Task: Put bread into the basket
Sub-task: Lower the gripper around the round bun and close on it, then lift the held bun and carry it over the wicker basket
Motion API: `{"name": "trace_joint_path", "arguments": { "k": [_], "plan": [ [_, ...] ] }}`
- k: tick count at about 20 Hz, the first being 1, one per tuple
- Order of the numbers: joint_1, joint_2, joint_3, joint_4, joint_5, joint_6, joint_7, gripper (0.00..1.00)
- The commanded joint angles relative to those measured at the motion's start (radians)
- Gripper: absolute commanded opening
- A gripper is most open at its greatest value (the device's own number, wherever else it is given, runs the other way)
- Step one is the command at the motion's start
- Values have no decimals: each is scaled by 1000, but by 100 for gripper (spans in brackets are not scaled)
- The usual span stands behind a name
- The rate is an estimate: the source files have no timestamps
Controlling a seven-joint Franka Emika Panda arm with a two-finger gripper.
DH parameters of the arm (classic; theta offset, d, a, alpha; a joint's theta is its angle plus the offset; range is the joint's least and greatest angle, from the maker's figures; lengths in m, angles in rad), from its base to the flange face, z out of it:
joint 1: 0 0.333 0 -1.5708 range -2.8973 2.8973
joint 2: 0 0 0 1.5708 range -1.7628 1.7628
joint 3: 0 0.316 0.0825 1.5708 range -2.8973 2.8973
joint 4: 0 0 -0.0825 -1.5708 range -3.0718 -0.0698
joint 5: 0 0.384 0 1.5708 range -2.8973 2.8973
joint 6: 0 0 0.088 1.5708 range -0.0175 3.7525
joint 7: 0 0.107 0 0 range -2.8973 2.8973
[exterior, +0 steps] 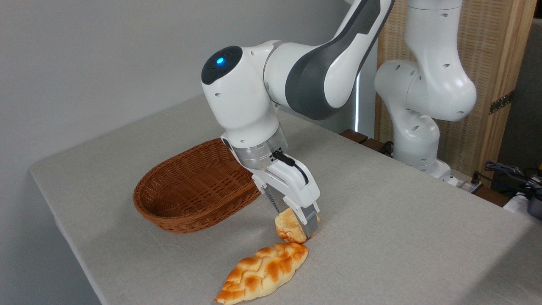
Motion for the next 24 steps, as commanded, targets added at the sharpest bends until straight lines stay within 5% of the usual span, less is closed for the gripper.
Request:
{"name": "trace_joint_path", "arguments": {
  "k": [1,10,14,19,24],
  "plan": [
    [0,-18,11,-3,20,18,21,50],
    [0,-35,8,63,3,-12,19,50],
    [-3,-38,-4,166,-70,-35,18,51],
    [-3,-35,-94,246,-149,-34,9,59],
    [-3,-15,-186,250,-179,-15,2,100]
  ]
}}
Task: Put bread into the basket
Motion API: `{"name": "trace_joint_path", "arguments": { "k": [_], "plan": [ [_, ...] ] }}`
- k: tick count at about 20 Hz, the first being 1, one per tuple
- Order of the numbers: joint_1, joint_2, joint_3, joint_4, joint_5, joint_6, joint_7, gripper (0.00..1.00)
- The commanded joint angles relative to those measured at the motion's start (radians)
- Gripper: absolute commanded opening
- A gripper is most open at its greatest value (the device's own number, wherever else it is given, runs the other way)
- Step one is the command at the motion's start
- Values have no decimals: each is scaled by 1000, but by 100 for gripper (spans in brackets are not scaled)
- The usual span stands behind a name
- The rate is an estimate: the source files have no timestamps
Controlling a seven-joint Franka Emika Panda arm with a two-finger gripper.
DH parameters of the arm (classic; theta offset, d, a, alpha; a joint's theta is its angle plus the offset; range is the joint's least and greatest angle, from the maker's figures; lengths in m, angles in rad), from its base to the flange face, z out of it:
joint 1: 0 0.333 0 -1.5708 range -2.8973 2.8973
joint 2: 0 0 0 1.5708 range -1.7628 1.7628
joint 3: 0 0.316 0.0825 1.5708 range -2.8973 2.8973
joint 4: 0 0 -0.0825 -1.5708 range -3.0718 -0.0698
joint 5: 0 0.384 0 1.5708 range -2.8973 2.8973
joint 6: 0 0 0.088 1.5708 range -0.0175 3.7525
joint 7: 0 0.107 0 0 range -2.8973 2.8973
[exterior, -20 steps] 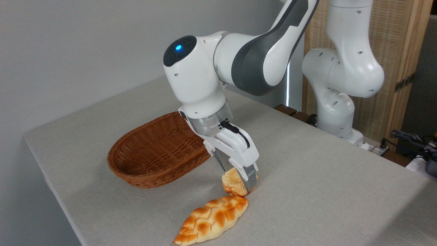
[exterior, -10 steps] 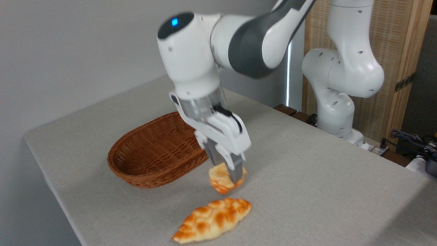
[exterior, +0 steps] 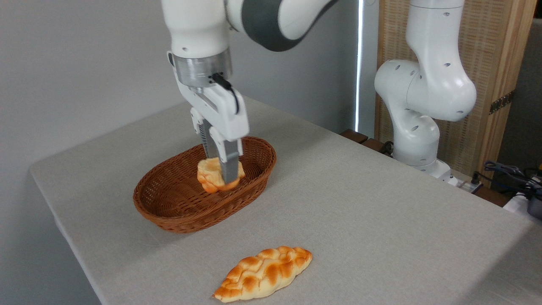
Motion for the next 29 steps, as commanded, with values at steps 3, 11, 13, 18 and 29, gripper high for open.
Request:
{"name": "trace_joint_path", "arguments": {
  "k": [3,11,13,18,29],
  "plan": [
    [2,29,-49,18,-52,-9,0,100],
    [2,40,-70,18,-73,-9,-41,100],
    [2,39,-70,18,-73,-9,-52,100],
    [25,11,-21,55,-58,-21,-60,100],
    [26,14,71,84,73,-26,-69,100]
  ]
}}
